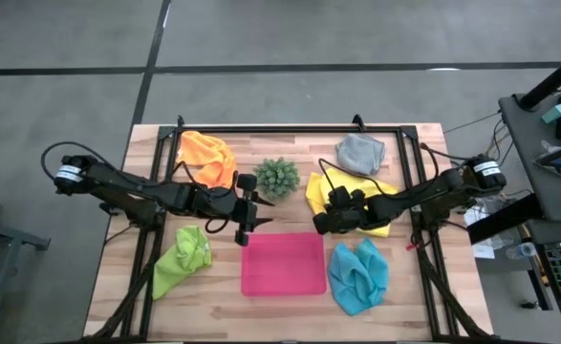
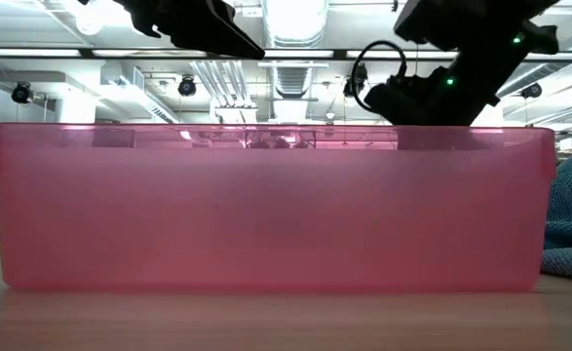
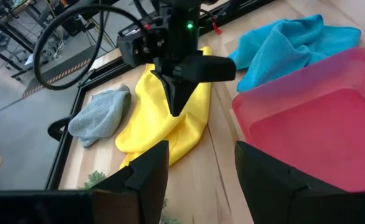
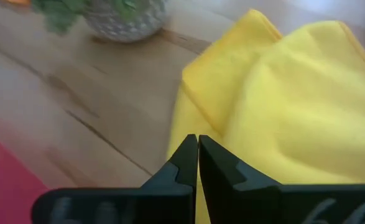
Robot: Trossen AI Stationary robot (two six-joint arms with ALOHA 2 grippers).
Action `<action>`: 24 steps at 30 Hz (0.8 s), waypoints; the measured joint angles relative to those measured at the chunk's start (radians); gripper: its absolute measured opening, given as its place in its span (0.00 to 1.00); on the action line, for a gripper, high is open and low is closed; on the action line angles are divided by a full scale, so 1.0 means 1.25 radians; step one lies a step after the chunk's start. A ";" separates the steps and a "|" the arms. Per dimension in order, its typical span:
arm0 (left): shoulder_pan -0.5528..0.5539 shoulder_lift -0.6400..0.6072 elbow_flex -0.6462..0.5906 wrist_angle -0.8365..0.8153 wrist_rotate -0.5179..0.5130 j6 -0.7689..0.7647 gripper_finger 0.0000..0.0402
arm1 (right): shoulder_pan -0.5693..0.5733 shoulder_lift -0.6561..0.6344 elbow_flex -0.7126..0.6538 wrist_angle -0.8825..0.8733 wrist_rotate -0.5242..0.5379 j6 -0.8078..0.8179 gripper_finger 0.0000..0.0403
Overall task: Fold microfiber towels
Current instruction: Fold the yellow microfiber cloth
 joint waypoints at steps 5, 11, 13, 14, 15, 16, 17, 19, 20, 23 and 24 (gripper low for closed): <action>0.000 0.000 -0.001 0.000 0.000 0.000 0.42 | -0.010 0.000 0.031 -0.080 -0.012 0.000 0.02; 0.000 0.000 -0.002 0.000 -0.023 0.000 0.42 | -0.010 -0.002 0.052 -0.102 -0.016 -0.005 0.02; 0.000 0.000 -0.003 -0.006 -0.035 0.000 0.42 | -0.013 -0.002 0.060 -0.107 -0.037 -0.007 0.03; 0.000 0.000 -0.003 -0.011 -0.039 0.000 0.42 | -0.015 -0.002 0.066 -0.113 -0.057 -0.014 0.03; 0.000 0.000 -0.003 -0.012 -0.040 0.000 0.42 | -0.018 -0.002 0.072 -0.124 -0.074 -0.028 0.04; 0.000 -0.004 -0.003 -0.015 -0.040 -0.001 0.42 | -0.021 -0.002 0.081 -0.137 -0.090 -0.038 0.06; 0.000 -0.007 -0.005 -0.017 -0.041 -0.001 0.42 | -0.025 -0.002 0.089 -0.148 -0.098 -0.054 0.08; 0.000 -0.017 -0.005 -0.015 -0.050 -0.001 0.42 | -0.039 -0.002 0.108 -0.171 -0.118 -0.092 0.13; 0.000 -0.024 -0.007 -0.015 -0.060 -0.001 0.42 | -0.050 -0.002 0.118 -0.185 -0.133 -0.113 0.15; 0.000 -0.049 -0.011 -0.014 -0.098 -0.001 0.42 | -0.092 -0.002 0.139 -0.213 -0.179 -0.166 0.24; 0.000 -0.057 -0.014 -0.016 -0.112 -0.001 0.42 | -0.109 -0.002 0.142 -0.215 -0.193 -0.184 0.27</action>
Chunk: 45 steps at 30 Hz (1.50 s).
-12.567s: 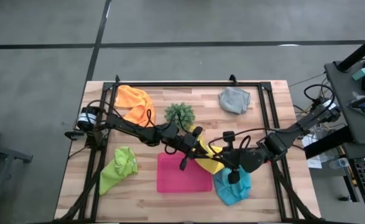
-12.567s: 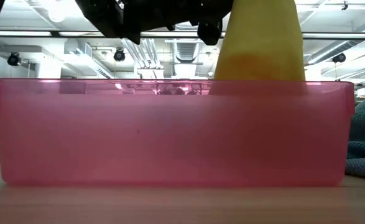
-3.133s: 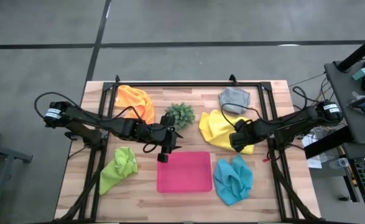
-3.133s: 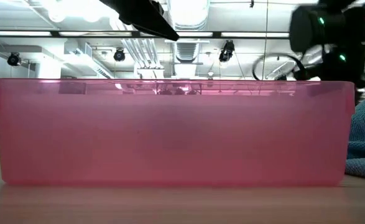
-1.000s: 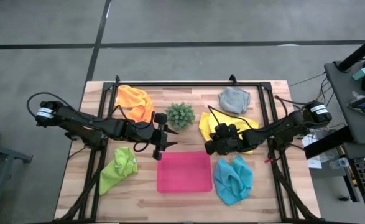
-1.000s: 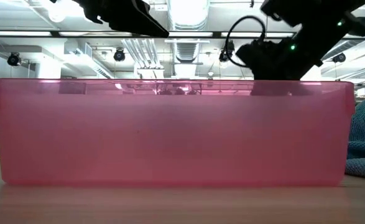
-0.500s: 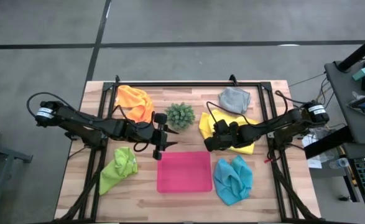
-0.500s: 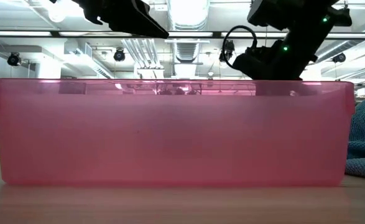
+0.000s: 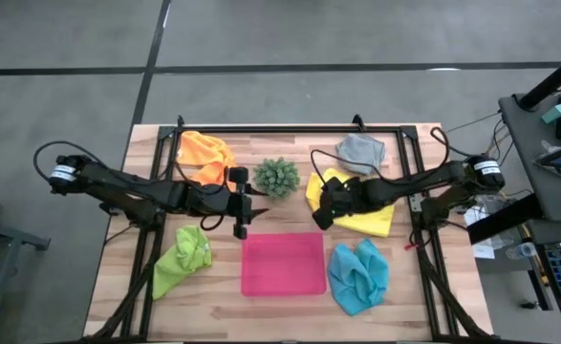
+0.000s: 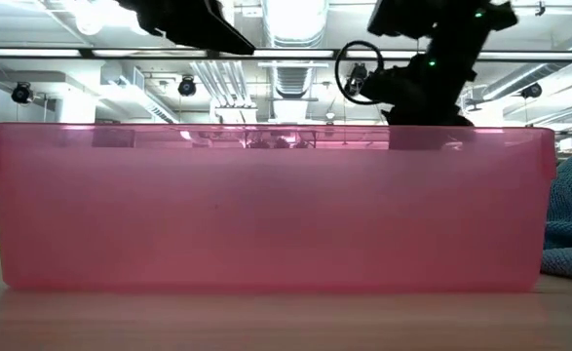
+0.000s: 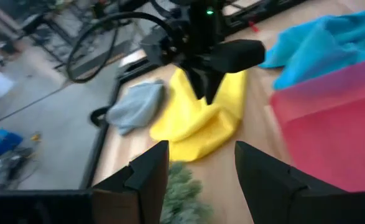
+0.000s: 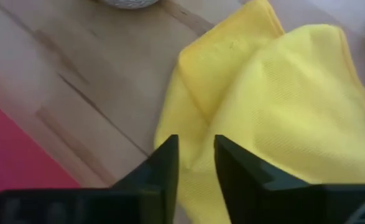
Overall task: Fold microfiber towels
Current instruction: Fold the yellow microfiber cloth
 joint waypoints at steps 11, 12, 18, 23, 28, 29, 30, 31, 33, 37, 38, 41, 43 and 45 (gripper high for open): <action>0.000 -0.031 -0.032 0.001 -0.020 0.000 0.42 | -0.119 0.102 0.005 0.172 -0.139 -0.262 0.42; 0.000 -0.035 -0.036 0.001 -0.021 0.000 0.42 | -0.127 0.112 0.005 0.182 -0.162 -0.288 0.42; 0.000 -0.051 -0.040 0.002 -0.023 0.000 0.42 | -0.179 0.149 0.005 0.170 -0.210 -0.354 0.41; 0.000 -0.057 -0.046 0.023 -0.023 0.000 0.42 | -0.192 0.151 0.005 0.176 -0.240 -0.392 0.38; 0.000 -0.055 -0.047 0.032 -0.023 0.000 0.42 | -0.184 0.175 0.005 0.217 -0.240 -0.424 0.37; 0.000 -0.054 -0.047 0.038 -0.023 0.000 0.42 | -0.184 0.182 0.005 0.221 -0.240 -0.425 0.37; 0.000 -0.054 -0.048 0.037 -0.023 0.000 0.42 | -0.184 0.192 0.005 0.224 -0.240 -0.426 0.37; 0.000 -0.054 -0.048 0.037 -0.023 0.000 0.42 | -0.184 0.198 0.005 0.230 -0.240 -0.426 0.37; 0.000 -0.054 -0.048 0.037 -0.023 0.000 0.42 | -0.184 0.204 0.005 0.235 -0.240 -0.429 0.37; 0.000 -0.055 -0.048 0.037 -0.023 0.001 0.42 | -0.182 0.202 0.014 0.237 -0.263 -0.431 0.35; 0.000 -0.055 -0.048 0.038 -0.023 0.001 0.42 | -0.182 0.202 0.019 0.238 -0.283 -0.431 0.33; 0.000 -0.055 -0.048 0.037 -0.023 0.001 0.42 | -0.179 0.204 0.032 0.246 -0.333 -0.429 0.25; 0.000 -0.055 -0.048 0.037 -0.023 0.001 0.42 | -0.174 0.209 0.038 0.247 -0.338 -0.426 0.17; 0.000 -0.055 -0.048 0.037 -0.023 0.001 0.42 | -0.169 0.213 0.043 0.242 -0.338 -0.424 0.08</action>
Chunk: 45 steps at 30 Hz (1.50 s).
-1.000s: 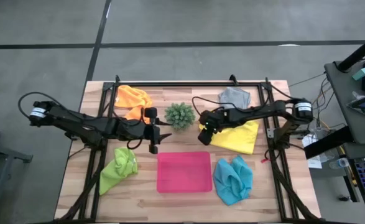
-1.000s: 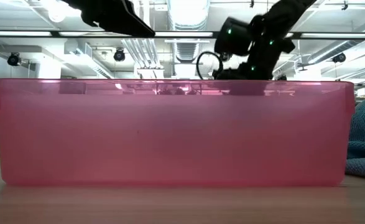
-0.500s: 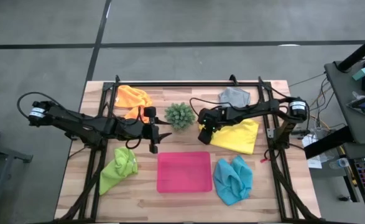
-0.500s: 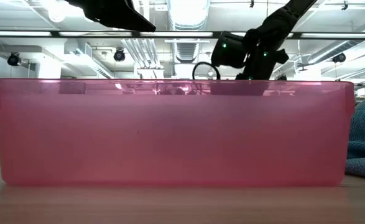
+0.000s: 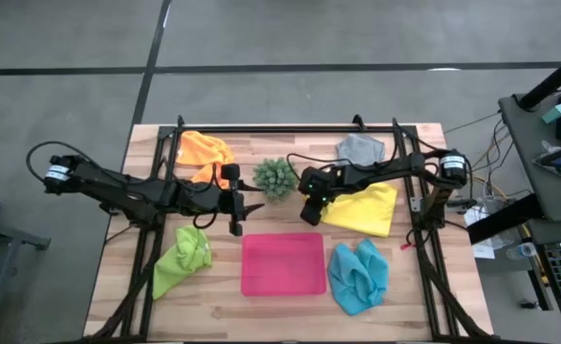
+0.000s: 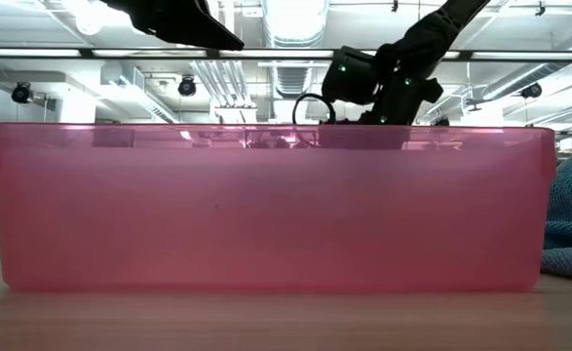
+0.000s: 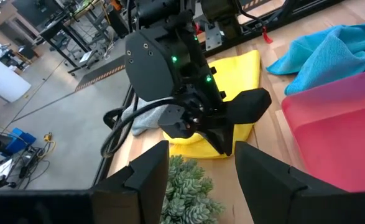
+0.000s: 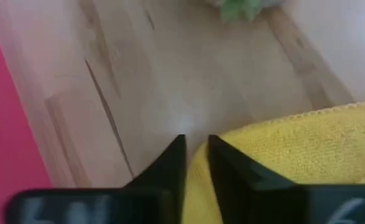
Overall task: Fold microfiber towels
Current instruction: Fold the yellow microfiber cloth
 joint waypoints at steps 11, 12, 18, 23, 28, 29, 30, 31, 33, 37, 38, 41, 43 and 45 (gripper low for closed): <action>0.000 0.000 0.000 0.000 0.000 0.000 0.42 | 0.007 -0.010 0.121 -0.097 -0.020 -0.041 0.02; 0.000 0.000 0.000 0.000 0.000 0.000 0.42 | 0.007 -0.010 0.130 -0.134 -0.020 -0.063 0.02; 0.000 0.000 0.000 0.000 0.000 0.000 0.42 | 0.002 -0.010 0.156 -0.257 -0.021 -0.093 0.12; 0.000 0.000 0.000 0.003 0.000 0.000 0.42 | -0.006 -0.005 0.134 -0.252 -0.006 -0.063 0.30; 0.000 0.000 0.000 0.009 0.000 0.000 0.42 | -0.006 0.025 0.122 -0.245 0.028 -0.057 0.45; 0.000 0.000 0.000 0.009 0.000 0.000 0.42 | -0.006 0.031 0.122 -0.243 0.028 -0.048 0.47; 0.000 0.000 0.000 0.009 0.000 0.000 0.42 | -0.006 0.038 0.122 -0.243 0.028 -0.041 0.48; 0.000 0.000 0.000 0.009 0.000 0.000 0.42 | -0.006 0.046 0.122 -0.239 0.028 -0.031 0.49; 0.000 0.000 0.000 0.010 0.000 0.000 0.42 | -0.006 0.061 0.125 -0.239 0.030 -0.022 0.50; 0.000 0.000 0.000 0.017 0.000 0.000 0.42 | -0.006 0.085 0.124 -0.250 0.036 -0.021 0.50; 0.000 0.000 0.000 0.017 0.000 0.000 0.42 | -0.006 0.087 0.124 -0.252 0.036 -0.021 0.48; 0.000 0.000 0.000 0.019 0.000 0.000 0.42 | -0.005 0.089 0.130 -0.251 0.035 -0.021 0.42; 0.000 0.000 0.000 0.020 0.000 0.000 0.42 | -0.004 0.089 0.135 -0.253 0.035 -0.020 0.36; 0.000 0.000 0.000 0.019 0.000 0.000 0.42 | -0.004 0.086 0.141 -0.253 0.021 -0.019 0.30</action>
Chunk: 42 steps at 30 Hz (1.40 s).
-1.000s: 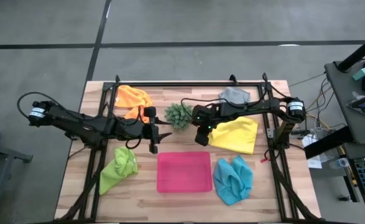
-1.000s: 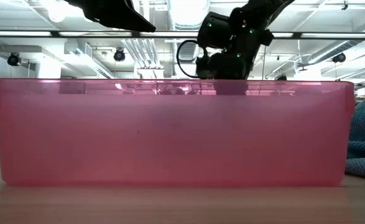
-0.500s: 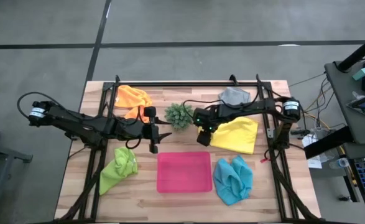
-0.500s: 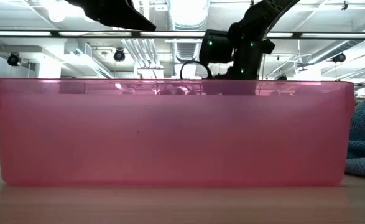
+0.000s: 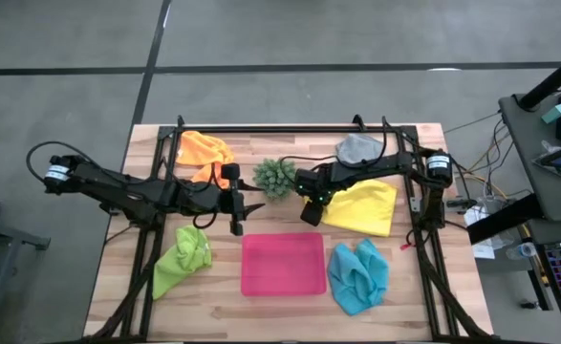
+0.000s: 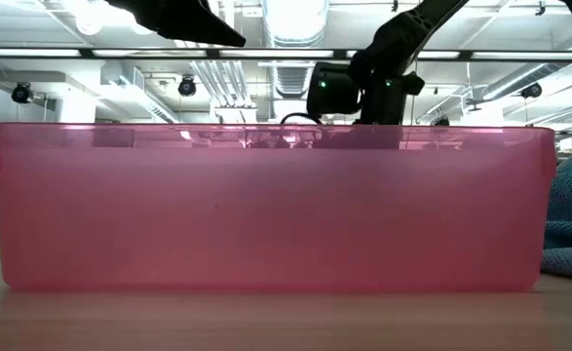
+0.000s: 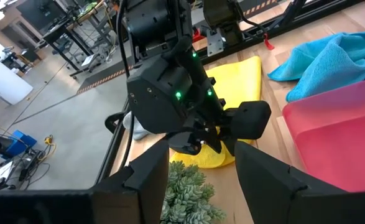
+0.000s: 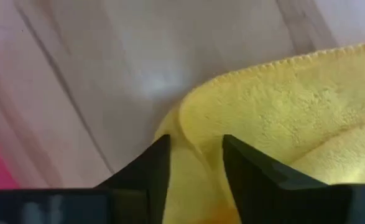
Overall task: Fold microfiber towels
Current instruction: Fold the yellow microfiber cloth
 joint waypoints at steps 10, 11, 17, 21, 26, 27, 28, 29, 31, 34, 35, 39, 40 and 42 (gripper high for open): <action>0.000 0.000 0.000 0.000 0.000 0.000 0.42 | 0.011 -0.002 0.014 -0.004 -0.063 -0.001 0.04; 0.000 0.000 0.000 0.000 0.000 0.000 0.42 | 0.014 -0.002 0.014 -0.002 -0.063 0.000 0.03; 0.000 0.000 0.000 0.000 0.000 0.000 0.42 | 0.027 -0.003 0.015 0.055 -0.051 0.056 0.02; 0.000 0.000 0.000 0.000 0.000 0.000 0.42 | 0.032 -0.009 0.022 0.031 -0.002 0.061 0.02; 0.000 0.000 -0.001 -0.001 0.000 0.000 0.42 | 0.034 -0.071 0.026 -0.036 0.009 0.062 0.02; 0.000 0.000 -0.001 -0.001 0.000 0.000 0.42 | 0.035 -0.090 0.026 -0.045 0.020 0.070 0.02; 0.000 0.000 -0.001 -0.001 0.000 0.000 0.42 | 0.038 -0.109 0.025 -0.048 0.037 0.080 0.02; 0.000 0.000 -0.001 0.000 0.000 0.000 0.42 | 0.041 -0.129 0.025 -0.052 0.049 0.089 0.02; 0.000 0.000 -0.001 0.000 0.000 0.000 0.42 | 0.053 -0.170 0.022 -0.055 0.077 0.092 0.02; 0.000 0.000 -0.001 0.003 0.001 0.000 0.42 | 0.083 -0.230 0.019 -0.054 0.123 0.087 0.02; 0.000 0.000 -0.002 0.007 0.005 0.000 0.42 | 0.098 -0.249 0.018 -0.056 0.139 0.070 0.02; 0.000 0.012 -0.002 0.062 0.048 -0.001 0.42 | 0.168 -0.336 0.006 -0.057 0.190 0.004 0.02; -0.001 0.017 -0.004 0.076 0.061 -0.001 0.42 | 0.185 -0.357 0.002 -0.057 0.202 0.003 0.02; -0.001 0.040 -0.004 0.134 0.097 0.000 0.42 | 0.220 -0.398 -0.011 -0.057 0.241 0.006 0.02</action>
